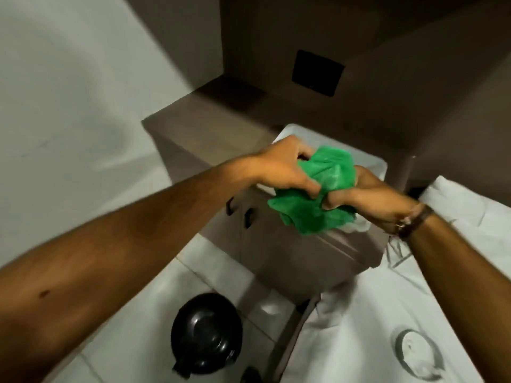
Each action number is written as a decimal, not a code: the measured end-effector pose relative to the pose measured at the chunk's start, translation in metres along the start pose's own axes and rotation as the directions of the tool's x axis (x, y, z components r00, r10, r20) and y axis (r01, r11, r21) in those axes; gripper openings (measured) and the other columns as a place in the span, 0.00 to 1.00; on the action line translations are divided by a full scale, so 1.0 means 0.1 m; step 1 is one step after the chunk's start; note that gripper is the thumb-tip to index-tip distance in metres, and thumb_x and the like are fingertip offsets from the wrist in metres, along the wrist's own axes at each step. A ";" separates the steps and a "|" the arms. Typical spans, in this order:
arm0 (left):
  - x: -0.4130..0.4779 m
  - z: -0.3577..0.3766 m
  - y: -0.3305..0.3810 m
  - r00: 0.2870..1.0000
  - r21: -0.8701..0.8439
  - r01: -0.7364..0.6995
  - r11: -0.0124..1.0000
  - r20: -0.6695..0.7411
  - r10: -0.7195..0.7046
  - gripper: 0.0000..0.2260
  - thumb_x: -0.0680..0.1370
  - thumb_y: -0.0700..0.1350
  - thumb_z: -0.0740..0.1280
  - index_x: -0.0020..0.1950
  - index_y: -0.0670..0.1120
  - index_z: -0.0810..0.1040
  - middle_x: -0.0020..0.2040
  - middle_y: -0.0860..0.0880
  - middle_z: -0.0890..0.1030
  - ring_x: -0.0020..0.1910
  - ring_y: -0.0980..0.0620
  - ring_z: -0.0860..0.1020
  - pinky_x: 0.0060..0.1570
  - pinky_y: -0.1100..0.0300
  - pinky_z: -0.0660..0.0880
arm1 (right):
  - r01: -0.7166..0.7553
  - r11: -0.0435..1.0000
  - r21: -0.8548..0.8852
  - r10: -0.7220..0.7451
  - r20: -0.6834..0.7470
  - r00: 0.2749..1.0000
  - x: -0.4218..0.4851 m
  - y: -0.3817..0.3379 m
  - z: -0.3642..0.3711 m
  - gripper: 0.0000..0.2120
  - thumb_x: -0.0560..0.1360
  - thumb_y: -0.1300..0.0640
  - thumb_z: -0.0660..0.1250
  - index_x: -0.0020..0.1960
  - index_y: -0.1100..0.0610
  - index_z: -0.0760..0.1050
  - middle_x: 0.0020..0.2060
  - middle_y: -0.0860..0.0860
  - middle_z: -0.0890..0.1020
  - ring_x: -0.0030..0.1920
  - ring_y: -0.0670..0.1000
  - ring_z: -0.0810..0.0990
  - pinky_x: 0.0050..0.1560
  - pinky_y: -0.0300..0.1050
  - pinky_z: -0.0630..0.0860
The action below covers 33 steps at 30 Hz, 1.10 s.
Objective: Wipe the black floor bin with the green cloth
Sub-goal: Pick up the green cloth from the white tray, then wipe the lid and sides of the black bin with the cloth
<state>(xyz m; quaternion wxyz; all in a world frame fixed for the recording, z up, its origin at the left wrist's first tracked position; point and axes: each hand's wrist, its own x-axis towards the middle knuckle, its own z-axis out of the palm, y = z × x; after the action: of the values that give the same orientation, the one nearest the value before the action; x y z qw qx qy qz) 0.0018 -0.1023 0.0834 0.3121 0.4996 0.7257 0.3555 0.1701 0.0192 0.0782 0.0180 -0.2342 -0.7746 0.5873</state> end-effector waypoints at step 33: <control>-3.45 4.72 -6.61 0.610 -0.072 0.692 0.718 -0.472 -0.636 0.82 0.44 0.87 0.65 0.86 0.51 0.33 0.88 0.48 0.39 0.87 0.42 0.41 0.79 0.24 0.56 | -0.002 0.656 -0.754 -0.082 -0.073 0.994 0.39 6.20 5.34 0.40 0.74 0.66 0.69 0.83 0.55 0.60 0.84 0.53 0.57 0.85 0.56 0.48 0.83 0.61 0.51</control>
<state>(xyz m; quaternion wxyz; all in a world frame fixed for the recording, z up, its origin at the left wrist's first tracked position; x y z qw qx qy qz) 0.1558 -0.4967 -0.6912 0.2084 0.1116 0.9307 0.2792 0.1857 -0.3228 -0.6655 -0.0287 -0.2327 -0.9511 0.2009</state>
